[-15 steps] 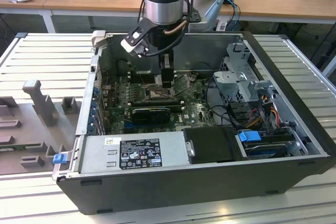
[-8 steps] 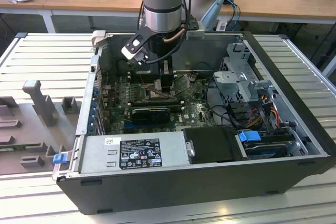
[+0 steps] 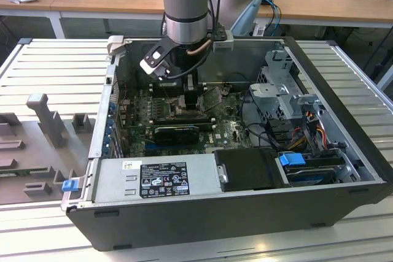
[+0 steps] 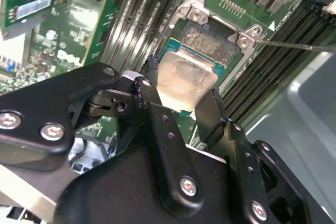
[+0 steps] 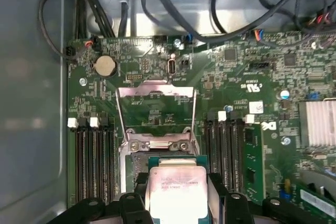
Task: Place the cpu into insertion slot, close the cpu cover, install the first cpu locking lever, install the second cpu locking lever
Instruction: 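Place the cpu into insertion slot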
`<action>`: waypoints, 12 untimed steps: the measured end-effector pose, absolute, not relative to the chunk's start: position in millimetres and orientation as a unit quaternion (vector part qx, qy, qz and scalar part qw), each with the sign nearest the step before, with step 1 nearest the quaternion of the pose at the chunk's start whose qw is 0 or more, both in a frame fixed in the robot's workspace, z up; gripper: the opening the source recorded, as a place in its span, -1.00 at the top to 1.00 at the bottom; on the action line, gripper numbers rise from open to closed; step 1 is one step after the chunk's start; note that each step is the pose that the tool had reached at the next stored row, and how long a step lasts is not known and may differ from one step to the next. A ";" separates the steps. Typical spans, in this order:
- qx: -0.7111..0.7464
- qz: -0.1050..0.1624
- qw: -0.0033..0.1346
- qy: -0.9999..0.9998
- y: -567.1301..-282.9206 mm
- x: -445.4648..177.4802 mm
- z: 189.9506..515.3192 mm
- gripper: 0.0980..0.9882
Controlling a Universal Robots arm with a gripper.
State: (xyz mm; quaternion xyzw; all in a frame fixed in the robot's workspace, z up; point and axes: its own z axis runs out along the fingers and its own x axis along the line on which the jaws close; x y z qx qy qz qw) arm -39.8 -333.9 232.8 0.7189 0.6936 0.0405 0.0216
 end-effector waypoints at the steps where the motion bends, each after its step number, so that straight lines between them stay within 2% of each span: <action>1: 0.719 0.041 0.021 0.694 -333.2 -40.3 231.5 0.04; 12: 0.717 0.042 0.020 0.696 -321.6 -44.8 209.6 0.04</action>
